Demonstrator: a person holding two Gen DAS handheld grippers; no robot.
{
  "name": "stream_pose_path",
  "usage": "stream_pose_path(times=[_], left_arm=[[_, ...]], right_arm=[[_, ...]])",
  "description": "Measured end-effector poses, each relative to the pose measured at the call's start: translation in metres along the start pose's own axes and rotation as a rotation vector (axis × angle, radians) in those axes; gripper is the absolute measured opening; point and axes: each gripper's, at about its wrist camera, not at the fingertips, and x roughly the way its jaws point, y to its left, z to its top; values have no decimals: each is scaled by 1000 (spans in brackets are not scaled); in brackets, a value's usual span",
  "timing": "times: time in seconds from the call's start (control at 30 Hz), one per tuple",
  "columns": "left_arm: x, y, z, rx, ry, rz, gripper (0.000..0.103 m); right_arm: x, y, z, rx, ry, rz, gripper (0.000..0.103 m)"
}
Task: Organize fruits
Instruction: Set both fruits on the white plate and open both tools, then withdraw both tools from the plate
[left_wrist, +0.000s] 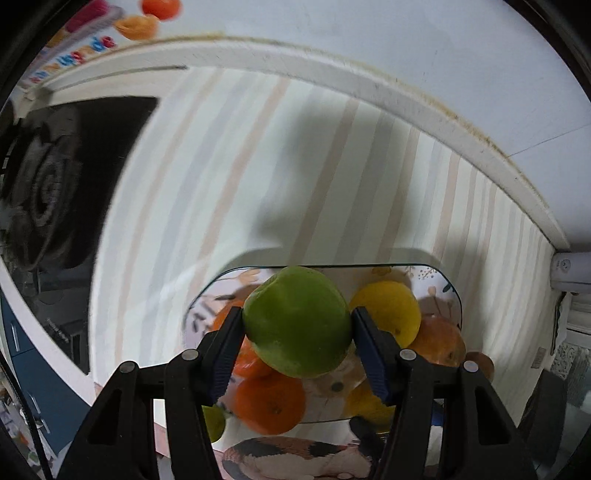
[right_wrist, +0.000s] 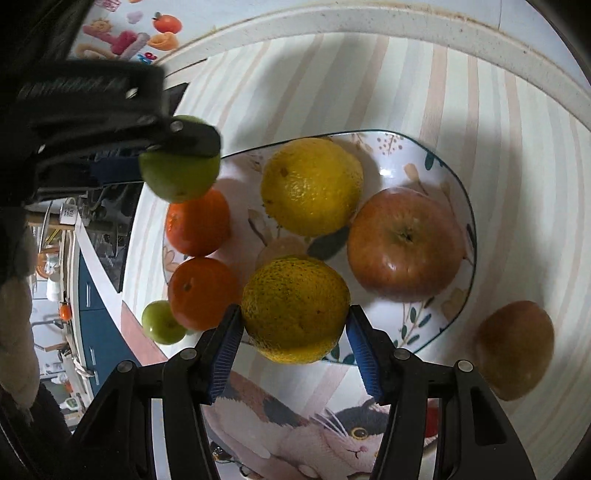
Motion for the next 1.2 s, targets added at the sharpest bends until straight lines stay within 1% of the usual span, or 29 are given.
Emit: stream_pose_path(times=[0.13,0.23,0.33,0.4,0.43,0.47,0.53,0.63,0.7,0.73,0.8,0.87,1.0,1.2], left_arm=[[20,-3,8,-11,69,-9,57],[29,-1,11,-20,96,3,57],[32,2,11,-42,101,-9,57],[29,6,10,-71,100,-19,59],[26,7,10,-75,89,-19,65],[24,8,10,-77,80,-19,76],[18,11,10,-79,60,-9,86],[12,17,4,-89,50,-4,86],[6,20,-2,-105,33,-4,86],[3,22,-7,-112,23,-8,86],[-4,27,-21,-123,-11,-9,86],[-15,31,-38,-134,-54,18,86],[-27,34,-66,-163,-113,53,86],[-42,42,-111,-199,-180,84,86]], right_arm=[[8,-3,2,5,18,-3,60],[12,-5,3,12,31,5,60],[20,-5,2,29,60,11,61],[22,-8,2,53,79,34,76],[22,-9,1,56,80,34,86],[21,-8,1,55,77,33,87],[16,-8,1,50,77,35,87],[5,-8,-1,40,76,25,87],[-8,-11,-1,31,64,14,91],[-14,-10,-2,22,53,-7,94],[-26,-8,-4,-3,25,-59,94],[-39,-7,-6,-32,-4,-112,94],[-64,-15,-9,-73,-44,-175,94],[-84,-18,-25,-125,-75,-220,94]])
